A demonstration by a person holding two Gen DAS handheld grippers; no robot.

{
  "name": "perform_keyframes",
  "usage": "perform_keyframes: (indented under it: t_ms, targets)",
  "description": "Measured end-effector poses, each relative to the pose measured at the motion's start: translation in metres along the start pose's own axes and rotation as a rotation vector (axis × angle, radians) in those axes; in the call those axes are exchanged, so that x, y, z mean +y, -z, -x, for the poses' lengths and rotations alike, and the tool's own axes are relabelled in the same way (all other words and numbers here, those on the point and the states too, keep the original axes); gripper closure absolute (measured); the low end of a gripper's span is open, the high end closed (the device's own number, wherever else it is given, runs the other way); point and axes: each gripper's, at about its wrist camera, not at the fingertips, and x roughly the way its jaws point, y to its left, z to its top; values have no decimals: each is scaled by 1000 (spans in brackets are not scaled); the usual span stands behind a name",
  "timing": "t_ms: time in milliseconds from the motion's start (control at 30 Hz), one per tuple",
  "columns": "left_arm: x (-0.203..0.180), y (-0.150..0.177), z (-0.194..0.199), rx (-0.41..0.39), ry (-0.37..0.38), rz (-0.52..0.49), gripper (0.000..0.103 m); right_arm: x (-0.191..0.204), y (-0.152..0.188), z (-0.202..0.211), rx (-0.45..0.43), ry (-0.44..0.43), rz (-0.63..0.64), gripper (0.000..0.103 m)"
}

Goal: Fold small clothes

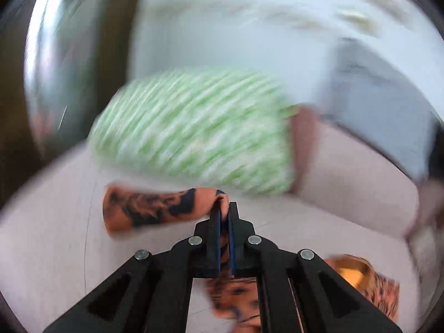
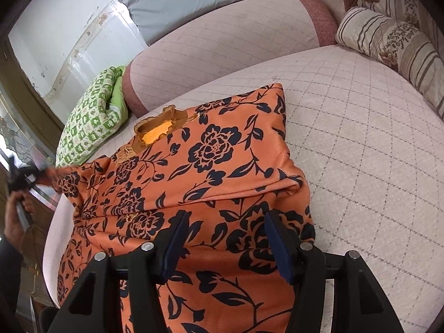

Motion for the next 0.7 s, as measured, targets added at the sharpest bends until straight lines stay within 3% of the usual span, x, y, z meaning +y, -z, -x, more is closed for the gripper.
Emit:
perform_keyframes:
  t_ms: [67, 167, 267, 333, 367, 400, 433, 500, 533, 633, 700]
  targets:
    - [-66, -5, 39, -109, 88, -153, 99, 1, 0, 2, -5, -4, 0, 43]
    - [-160, 17, 82, -183, 216, -370, 99, -2, -1, 4, -14, -11, -13, 43]
    - [-229, 70, 90, -100, 331, -511, 96, -7, -3, 7, -23, -20, -42, 43]
    - [-259, 116, 75, 36, 396, -591, 80, -10, -4, 9, -28, -30, -64, 42]
    - [-269, 142, 61, 131, 429, -635, 50, -12, -4, 9, -29, -35, -72, 41]
    - [-274, 164, 49, 220, 453, -663, 44, -13, -4, 10, -29, -44, -82, 36]
    - [-272, 189, 32, 319, 452, -667, 44, -15, -4, 10, -27, -51, -94, 34]
    - [-256, 206, 15, 407, 424, -639, 44, -18, -5, 11, -28, -56, -110, 34]
    - [-236, 205, 15, 422, 417, -589, 44, -19, -6, 12, -31, -59, -114, 34]
    - [-178, 184, 32, 355, 411, -481, 43, -21, -8, 18, -48, -88, -132, 34]
    - [-132, 166, 38, 295, 319, -430, 39, -21, -9, 21, -44, -122, -152, 34]
